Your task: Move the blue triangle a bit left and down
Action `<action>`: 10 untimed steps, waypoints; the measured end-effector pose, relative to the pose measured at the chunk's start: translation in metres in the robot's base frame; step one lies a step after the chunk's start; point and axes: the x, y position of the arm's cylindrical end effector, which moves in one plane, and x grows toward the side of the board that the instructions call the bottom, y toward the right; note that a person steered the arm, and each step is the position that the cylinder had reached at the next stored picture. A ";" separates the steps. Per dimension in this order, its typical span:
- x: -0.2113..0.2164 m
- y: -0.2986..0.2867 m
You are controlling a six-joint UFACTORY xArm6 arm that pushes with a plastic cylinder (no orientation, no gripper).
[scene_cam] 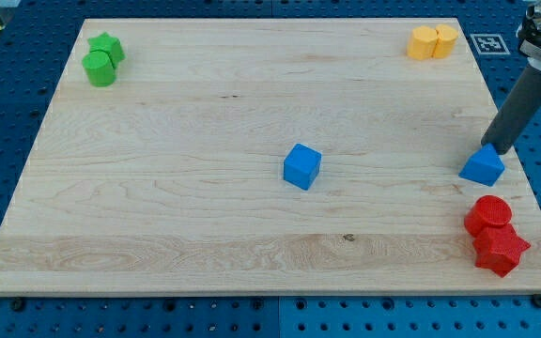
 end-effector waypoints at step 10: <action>0.023 -0.020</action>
